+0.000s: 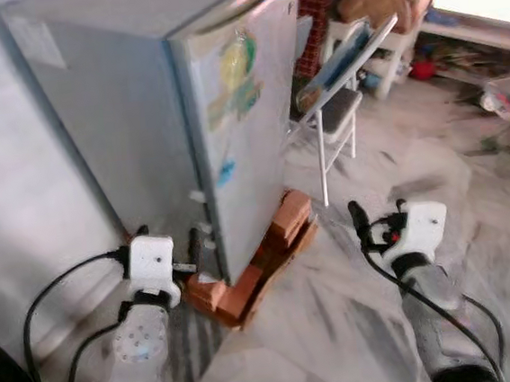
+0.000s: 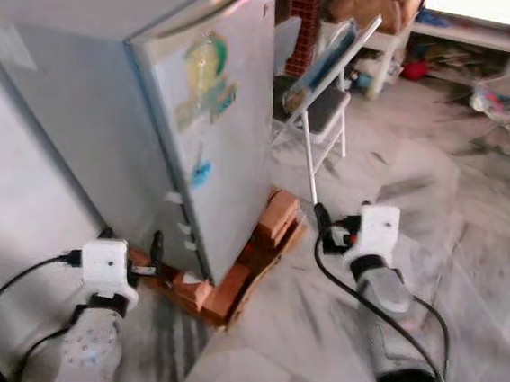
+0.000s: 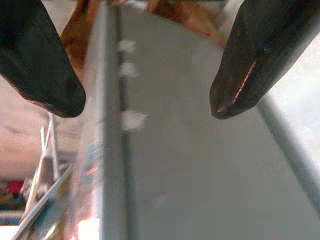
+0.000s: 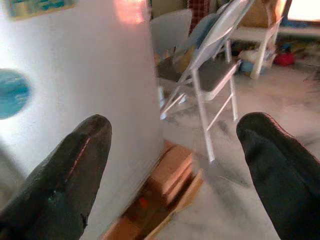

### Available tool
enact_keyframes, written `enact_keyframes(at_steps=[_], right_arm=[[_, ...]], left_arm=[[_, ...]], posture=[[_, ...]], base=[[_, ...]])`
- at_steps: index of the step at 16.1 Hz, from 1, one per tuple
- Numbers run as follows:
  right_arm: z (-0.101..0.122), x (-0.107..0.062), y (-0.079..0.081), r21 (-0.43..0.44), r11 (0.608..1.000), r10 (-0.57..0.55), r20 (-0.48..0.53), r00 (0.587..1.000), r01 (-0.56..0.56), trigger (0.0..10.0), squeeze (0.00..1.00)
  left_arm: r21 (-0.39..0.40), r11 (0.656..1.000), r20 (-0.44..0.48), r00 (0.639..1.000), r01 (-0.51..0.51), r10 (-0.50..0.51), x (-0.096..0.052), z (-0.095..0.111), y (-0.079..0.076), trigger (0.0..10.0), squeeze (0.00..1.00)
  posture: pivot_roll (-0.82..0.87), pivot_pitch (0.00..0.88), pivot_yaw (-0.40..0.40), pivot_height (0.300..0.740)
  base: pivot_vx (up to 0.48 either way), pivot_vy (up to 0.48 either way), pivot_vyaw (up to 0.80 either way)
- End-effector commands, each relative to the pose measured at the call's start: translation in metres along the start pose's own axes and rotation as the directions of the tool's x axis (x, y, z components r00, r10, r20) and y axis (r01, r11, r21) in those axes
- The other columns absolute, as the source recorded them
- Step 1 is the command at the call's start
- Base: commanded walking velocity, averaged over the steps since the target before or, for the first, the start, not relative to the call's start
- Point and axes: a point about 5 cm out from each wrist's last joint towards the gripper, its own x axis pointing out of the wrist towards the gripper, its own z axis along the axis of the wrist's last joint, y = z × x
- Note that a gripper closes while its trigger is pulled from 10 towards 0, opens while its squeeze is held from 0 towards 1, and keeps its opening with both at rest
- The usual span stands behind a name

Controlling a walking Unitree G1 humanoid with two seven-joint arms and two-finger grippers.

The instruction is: Restocking fridge

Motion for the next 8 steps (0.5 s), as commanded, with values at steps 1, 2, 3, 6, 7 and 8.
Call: enact_keyframes(at_steps=[1, 2, 3, 6, 7, 8], right_arm=[[0.0055, 0.0021, -0.0002, -0.022, 1.000, 0.011, 0.016, 1.000, -0.010, 10.0, 0.00], [0.0064, 0.0025, 0.0008, -0.024, 1.000, 0.014, 0.020, 1.000, -0.014, 10.0, 0.00], [0.0071, 0.0025, 0.0016, -0.021, 1.000, 0.016, 0.023, 1.000, -0.015, 10.0, 0.00], [0.0063, 0.0011, 0.0005, -0.025, 1.000, 0.013, 0.021, 1.000, -0.012, 10.0, 0.00], [0.0067, 0.0010, 0.0004, -0.024, 1.000, 0.013, 0.020, 1.000, -0.012, 10.0, 0.00], [0.0071, 0.0012, 0.0000, -0.023, 1.000, 0.012, 0.020, 1.000, -0.012, 10.0, 0.00]], left_arm=[[0.010, 1.000, 0.022, 1.000, -0.001, 0.001, 0.0013, 0.0043, -0.0008, 10.0, 0.00], [0.013, 1.000, 0.033, 0.999, -0.005, 0.005, 0.0010, 0.0057, -0.0009, 10.0, 0.00], [0.018, 1.000, 0.039, 0.999, -0.013, 0.012, 0.0010, 0.0065, -0.0003, 10.0, 0.00], [0.022, 1.000, 0.046, 0.999, -0.007, 0.006, 0.0031, 0.0085, -0.0007, 10.0, 0.00], [0.018, 1.000, 0.050, 0.999, -0.007, 0.006, 0.0049, 0.0100, -0.0004, 10.0, 0.00], [0.016, 1.000, 0.052, 0.999, -0.006, 0.005, 0.0061, 0.0107, -0.0004, 10.0, 0.00]], posture=[[0.13, 0.041, -0.044, 0.740], [0.13, 0.054, -0.043, 0.740], [0.13, 0.054, -0.043, 0.740], [0.13, 0.063, -0.038, 0.740], [0.13, 0.064, -0.039, 0.740], [0.13, 0.064, -0.039, 0.740]], base=[[0.000, 0.000, -0.80], [0.000, 0.000, -0.80], [0.000, 0.000, -0.80], [0.000, 0.000, -0.80], [0.000, 0.000, -0.80], [0.000, 0.000, -0.80]])
